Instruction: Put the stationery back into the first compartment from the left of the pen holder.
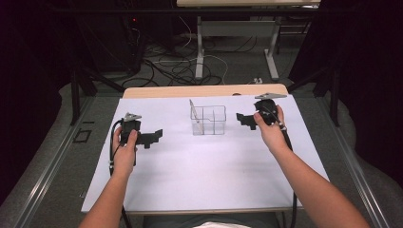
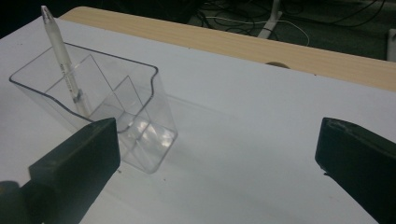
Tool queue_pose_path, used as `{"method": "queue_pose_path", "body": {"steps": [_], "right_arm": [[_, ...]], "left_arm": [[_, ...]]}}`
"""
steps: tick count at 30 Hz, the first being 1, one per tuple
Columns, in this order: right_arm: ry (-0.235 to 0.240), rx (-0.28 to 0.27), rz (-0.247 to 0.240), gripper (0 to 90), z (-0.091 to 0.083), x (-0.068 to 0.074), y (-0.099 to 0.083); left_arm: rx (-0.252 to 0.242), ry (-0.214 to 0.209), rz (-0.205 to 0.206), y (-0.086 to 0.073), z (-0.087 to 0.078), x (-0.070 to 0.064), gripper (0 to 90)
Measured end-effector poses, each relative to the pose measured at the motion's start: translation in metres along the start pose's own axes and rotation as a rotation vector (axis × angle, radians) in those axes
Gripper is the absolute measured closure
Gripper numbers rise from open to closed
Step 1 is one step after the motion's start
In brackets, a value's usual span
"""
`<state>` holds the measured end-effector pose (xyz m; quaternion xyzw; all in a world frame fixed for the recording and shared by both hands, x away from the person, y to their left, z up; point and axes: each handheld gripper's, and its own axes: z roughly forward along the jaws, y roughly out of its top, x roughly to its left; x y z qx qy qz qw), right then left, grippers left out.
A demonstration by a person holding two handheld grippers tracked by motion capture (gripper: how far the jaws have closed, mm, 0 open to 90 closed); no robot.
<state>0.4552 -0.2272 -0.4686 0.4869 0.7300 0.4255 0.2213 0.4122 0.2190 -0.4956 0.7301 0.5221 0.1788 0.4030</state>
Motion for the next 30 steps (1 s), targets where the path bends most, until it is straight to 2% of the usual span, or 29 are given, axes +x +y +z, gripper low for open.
{"method": "queue_pose_path", "body": {"steps": [5,8,12,14,20,30], "right_arm": [[-0.042,0.009,-0.018,0.0,-0.011,-0.016,-0.009],[-0.048,-0.008,0.018,0.0,-0.018,-0.025,-0.017],[-0.076,-0.025,0.037,0.0,-0.027,-0.038,-0.032],[-0.076,-0.030,0.053,0.0,-0.029,-0.043,-0.041],[-0.090,-0.016,0.091,1.3,-0.033,-0.059,-0.069],[-0.135,-0.015,0.130,2.5,-0.038,-0.073,-0.088]], "left_arm": [[0.000,0.008,-0.009,-0.001,0.000,0.005,0.2],[-0.001,0.013,-0.014,-0.002,0.000,0.006,0.2],[-0.003,0.015,-0.025,-0.003,0.000,0.007,0.2],[-0.001,0.016,-0.024,-0.003,0.001,0.006,0.2],[0.011,0.018,-0.018,-0.004,0.001,0.007,0.2],[0.019,0.019,-0.017,-0.006,0.004,0.008,0.2]]}}
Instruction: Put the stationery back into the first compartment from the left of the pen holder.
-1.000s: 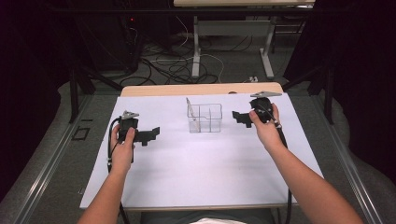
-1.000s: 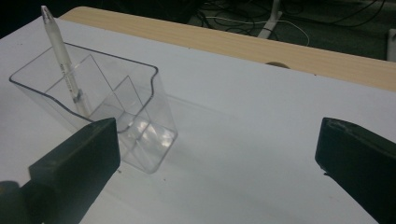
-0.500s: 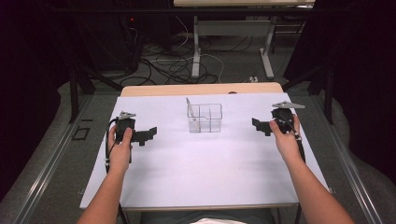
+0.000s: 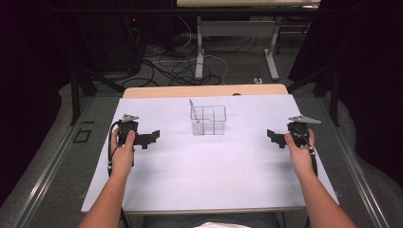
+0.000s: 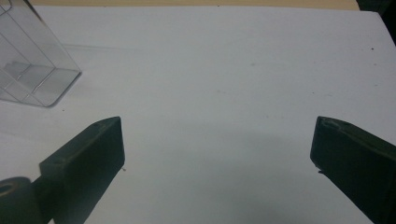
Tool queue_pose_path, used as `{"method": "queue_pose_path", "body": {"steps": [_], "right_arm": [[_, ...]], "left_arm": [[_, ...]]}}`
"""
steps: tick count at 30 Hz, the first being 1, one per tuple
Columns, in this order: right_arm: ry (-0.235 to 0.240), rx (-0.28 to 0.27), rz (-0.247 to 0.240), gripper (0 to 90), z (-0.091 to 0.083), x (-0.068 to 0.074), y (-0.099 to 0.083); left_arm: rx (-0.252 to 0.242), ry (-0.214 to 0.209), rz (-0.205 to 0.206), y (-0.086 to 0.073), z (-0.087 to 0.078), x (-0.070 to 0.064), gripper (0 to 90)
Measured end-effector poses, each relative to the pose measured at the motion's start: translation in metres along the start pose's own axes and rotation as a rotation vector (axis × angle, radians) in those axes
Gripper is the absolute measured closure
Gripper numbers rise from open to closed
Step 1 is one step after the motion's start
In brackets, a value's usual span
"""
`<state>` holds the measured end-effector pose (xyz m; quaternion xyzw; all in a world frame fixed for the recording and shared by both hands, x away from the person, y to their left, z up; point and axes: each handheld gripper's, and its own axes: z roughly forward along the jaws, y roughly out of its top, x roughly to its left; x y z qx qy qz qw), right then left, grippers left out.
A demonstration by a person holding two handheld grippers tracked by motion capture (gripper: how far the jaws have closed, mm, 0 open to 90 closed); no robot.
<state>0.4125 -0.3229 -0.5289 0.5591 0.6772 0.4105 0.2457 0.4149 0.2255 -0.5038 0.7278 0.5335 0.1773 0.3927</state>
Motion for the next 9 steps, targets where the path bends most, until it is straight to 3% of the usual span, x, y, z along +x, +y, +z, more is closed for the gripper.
{"method": "queue_pose_path", "body": {"steps": [9], "right_arm": [[-0.021,0.013,-0.017,2.5,0.0031,-0.0042,-0.0035]], "left_arm": [[0.011,0.003,-0.006,-0.0009,0.0036,0.0003,0.2]]}}
